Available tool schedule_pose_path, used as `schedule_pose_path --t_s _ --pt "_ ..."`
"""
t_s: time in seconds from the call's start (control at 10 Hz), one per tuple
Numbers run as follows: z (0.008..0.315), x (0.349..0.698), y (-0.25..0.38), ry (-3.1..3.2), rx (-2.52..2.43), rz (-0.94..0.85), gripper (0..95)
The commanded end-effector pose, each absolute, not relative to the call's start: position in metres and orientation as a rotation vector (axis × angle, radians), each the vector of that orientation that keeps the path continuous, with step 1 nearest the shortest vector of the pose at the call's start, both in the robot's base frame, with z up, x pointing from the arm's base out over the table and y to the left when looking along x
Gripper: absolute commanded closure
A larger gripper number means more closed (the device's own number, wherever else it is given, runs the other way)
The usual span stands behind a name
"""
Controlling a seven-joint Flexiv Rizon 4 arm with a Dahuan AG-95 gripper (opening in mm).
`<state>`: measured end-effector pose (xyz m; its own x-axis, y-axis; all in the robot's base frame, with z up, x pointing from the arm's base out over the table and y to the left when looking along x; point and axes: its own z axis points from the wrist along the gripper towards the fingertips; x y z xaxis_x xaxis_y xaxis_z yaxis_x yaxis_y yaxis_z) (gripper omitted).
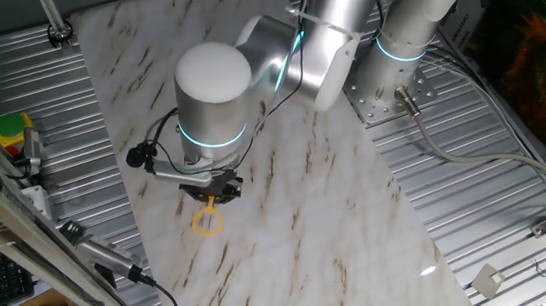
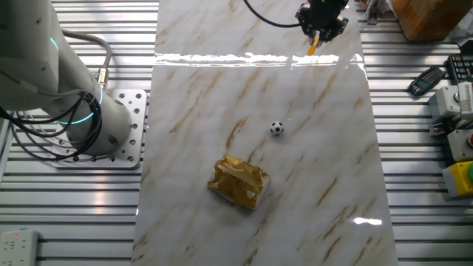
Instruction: Attach the bubble ring to the ball
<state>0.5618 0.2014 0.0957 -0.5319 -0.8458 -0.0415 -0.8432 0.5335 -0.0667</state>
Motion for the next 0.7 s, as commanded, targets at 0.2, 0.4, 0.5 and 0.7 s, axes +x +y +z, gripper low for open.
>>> schedule_pose_path --t_s 0.2,0.4,0.5,0.7 --pt "0.0948 0.5629 0.2014 2.732 -1.398 -0.104 95.0" --pt "0.0948 0.5629 0.2014 2.736 -1.387 -0.1 95.0" --pt "0.0949 0.5627 0.2012 2.739 -1.378 -0.093 95.0" --pt "0.0965 0.5556 0.192 2.73 -1.399 -0.095 95.0"
